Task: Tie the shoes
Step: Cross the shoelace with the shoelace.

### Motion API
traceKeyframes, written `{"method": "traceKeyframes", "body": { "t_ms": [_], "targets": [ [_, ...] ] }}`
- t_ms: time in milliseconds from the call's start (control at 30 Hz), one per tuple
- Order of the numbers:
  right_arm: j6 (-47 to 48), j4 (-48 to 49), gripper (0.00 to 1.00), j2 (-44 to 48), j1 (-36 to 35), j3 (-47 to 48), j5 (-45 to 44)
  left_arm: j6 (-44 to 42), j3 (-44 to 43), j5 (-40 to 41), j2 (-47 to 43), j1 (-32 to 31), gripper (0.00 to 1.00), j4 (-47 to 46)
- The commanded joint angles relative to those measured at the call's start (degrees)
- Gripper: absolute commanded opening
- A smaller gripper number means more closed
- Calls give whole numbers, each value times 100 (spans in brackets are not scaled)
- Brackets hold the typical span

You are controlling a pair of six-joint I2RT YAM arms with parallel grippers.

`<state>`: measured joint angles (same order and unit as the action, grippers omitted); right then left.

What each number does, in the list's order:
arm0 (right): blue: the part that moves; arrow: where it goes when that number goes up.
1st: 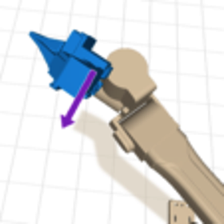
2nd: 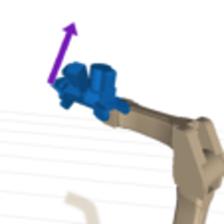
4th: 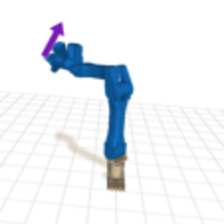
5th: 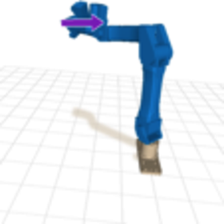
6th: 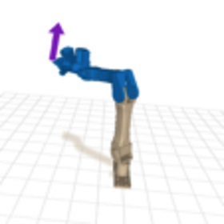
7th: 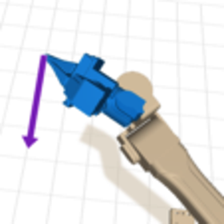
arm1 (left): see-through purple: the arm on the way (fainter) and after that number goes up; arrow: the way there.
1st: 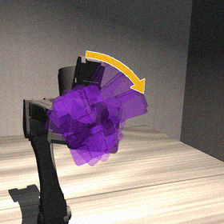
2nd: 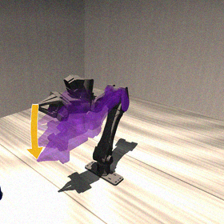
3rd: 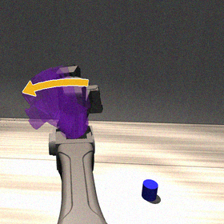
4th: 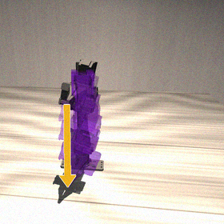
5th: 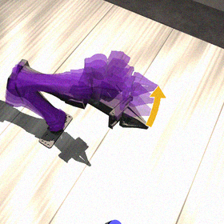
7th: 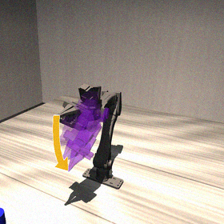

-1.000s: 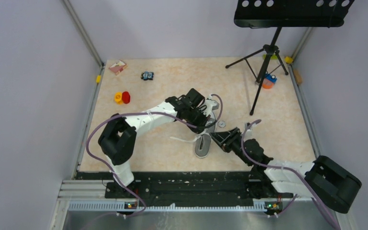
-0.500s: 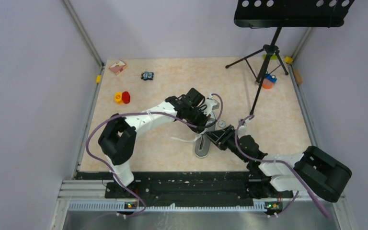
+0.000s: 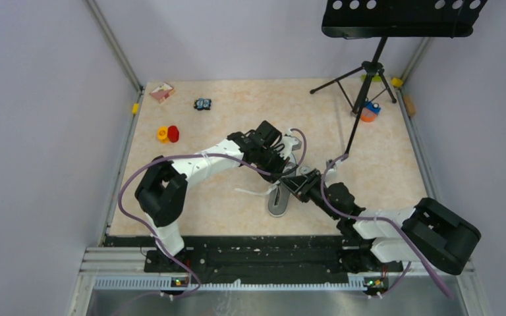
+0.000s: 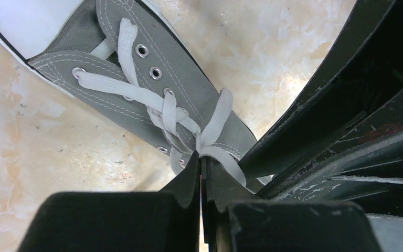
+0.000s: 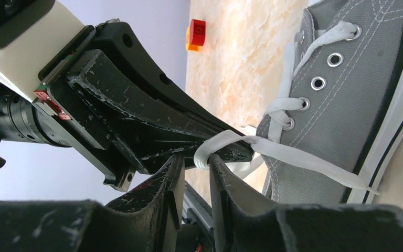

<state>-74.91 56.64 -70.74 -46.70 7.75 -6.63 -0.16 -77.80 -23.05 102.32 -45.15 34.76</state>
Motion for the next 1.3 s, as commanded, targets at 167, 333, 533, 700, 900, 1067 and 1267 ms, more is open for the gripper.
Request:
{"method": "traceKeyframes", "body": {
  "t_ms": [167, 333, 533, 700, 900, 1067, 1267],
  "targets": [
    [171, 238, 23, -185, 13, 301, -19, 2, 21, -41, -308, 23, 0, -64],
    [-14, 271, 0, -151, 20, 98, -141, 3, 39, 26, -308, 32, 0, -9],
    [-302, 32, 0, 78, 12, -267, -346, 216, 16, -88, -320, 110, 0, -14],
    [-323, -97, 0, 123, 9, -324, -395, 293, -62, -167, -315, 141, 0, 2],
    [-396, -131, 0, 126, 11, -388, -442, 362, 29, -311, -548, 329, 0, -106],
    [-325, -8, 0, 104, 6, -344, -387, 343, 22, -400, -612, 377, 0, -124],
    [235, -79, 16, 232, 7, 34, -128, 326, 41, -454, -419, 381, 0, -18]
  ]
}}
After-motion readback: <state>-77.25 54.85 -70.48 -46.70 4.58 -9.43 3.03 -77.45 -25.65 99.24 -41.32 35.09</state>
